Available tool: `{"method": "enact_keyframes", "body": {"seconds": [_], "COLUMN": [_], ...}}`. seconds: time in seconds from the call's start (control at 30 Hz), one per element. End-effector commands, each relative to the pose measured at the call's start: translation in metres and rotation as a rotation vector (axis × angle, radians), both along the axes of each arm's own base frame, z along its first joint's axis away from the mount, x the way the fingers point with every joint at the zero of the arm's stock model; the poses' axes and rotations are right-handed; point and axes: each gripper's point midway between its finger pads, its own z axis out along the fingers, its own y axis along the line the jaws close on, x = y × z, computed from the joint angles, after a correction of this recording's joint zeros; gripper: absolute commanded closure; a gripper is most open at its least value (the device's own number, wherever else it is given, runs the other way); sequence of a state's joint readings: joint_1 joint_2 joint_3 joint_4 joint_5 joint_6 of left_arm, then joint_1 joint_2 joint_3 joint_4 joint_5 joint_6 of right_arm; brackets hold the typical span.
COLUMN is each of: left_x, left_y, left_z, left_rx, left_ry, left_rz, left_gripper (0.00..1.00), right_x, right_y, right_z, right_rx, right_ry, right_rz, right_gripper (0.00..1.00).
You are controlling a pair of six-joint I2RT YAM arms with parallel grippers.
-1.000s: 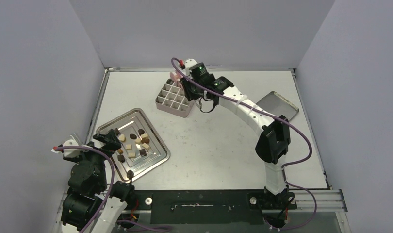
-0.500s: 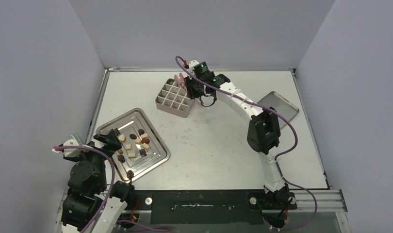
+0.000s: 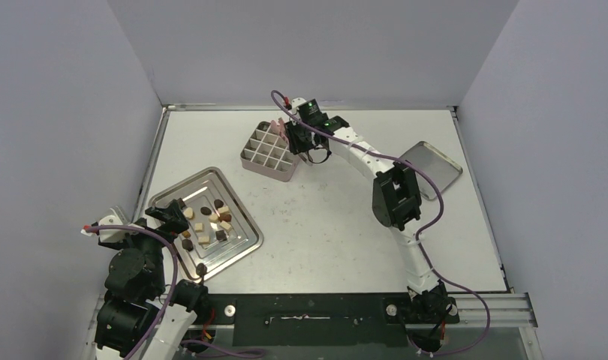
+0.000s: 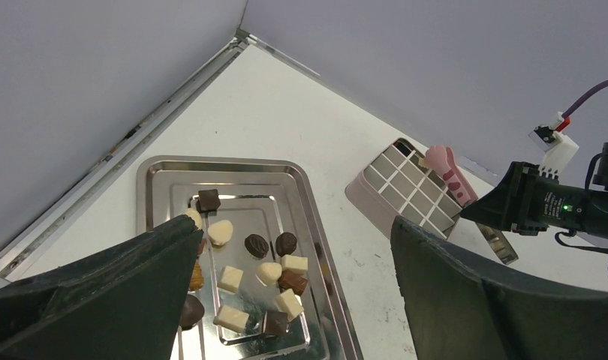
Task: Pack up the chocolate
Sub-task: Place the fake chocolate in the packing box.
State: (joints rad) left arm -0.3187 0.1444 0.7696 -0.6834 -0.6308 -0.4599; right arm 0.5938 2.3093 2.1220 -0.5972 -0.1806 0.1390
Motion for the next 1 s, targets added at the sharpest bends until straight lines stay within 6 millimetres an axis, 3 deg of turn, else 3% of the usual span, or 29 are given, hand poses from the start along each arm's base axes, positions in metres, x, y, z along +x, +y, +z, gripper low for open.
{"method": "enact_keyframes", "body": {"seconds": [0.0,0.37,0.53,0.77,0.97], "left_x": [0.002,0.0,-0.001,-0.003,-0.002], "left_y": [0.0,0.002,0.004,0.006,0.006], "left_z": [0.013,0.014,0.013,0.013,0.012], "left_rx": [-0.004,-0.008,-0.01,-0.013,-0.013], "left_ry": [-0.047,-0.049,-0.045,-0.042,-0.036], "left_rz": [0.002,0.013,0.021,0.031,0.035], "left_gripper": [0.03,0.03,0.03,0.03,0.03], "right_x": [0.022,0.008,-0.009,-0.058,-0.12], "right_y": [0.007,0.001,0.001,0.009,0.024], "right_z": [0.033,0.047,0.069,0.083,0.071], "right_rx": [0.059,0.068,0.068,0.037,-0.02], "right_ry": [-0.099,-0.09,-0.108,-0.148,-0.147], "right_rz": [-0.001,0.009,0.034,0.105,0.204], "right_gripper": [0.65,0.63,0.63,0.63,0.63]}}
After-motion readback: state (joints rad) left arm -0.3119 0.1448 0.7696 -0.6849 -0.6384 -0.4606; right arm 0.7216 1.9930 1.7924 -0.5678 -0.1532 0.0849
